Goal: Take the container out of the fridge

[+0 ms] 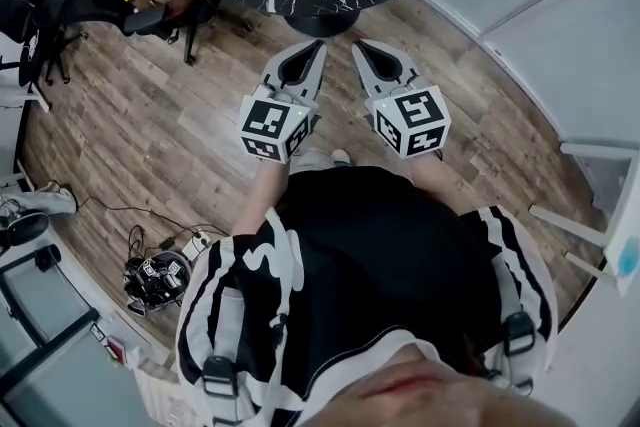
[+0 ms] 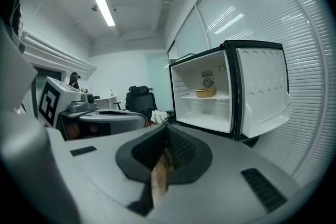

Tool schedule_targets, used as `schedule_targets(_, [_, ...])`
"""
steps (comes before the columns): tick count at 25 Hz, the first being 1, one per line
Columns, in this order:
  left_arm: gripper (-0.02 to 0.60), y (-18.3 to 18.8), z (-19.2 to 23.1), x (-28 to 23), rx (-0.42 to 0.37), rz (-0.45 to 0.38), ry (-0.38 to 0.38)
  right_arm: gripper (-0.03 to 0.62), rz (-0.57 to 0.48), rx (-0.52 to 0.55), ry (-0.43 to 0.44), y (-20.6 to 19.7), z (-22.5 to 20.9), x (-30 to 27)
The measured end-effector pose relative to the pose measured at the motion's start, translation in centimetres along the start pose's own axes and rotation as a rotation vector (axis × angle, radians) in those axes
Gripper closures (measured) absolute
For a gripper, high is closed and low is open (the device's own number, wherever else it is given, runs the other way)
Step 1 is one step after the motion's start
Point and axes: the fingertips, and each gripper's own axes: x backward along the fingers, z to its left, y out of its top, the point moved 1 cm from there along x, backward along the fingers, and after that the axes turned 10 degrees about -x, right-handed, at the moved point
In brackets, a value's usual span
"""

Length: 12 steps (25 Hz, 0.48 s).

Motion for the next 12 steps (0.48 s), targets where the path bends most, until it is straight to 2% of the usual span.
schedule_targets(12, [0.575,0.48,-0.40,-0.12,-0.013,0.003,0.002,0.583,-0.007,0.000,0.016,0.39,-0.02,0.01])
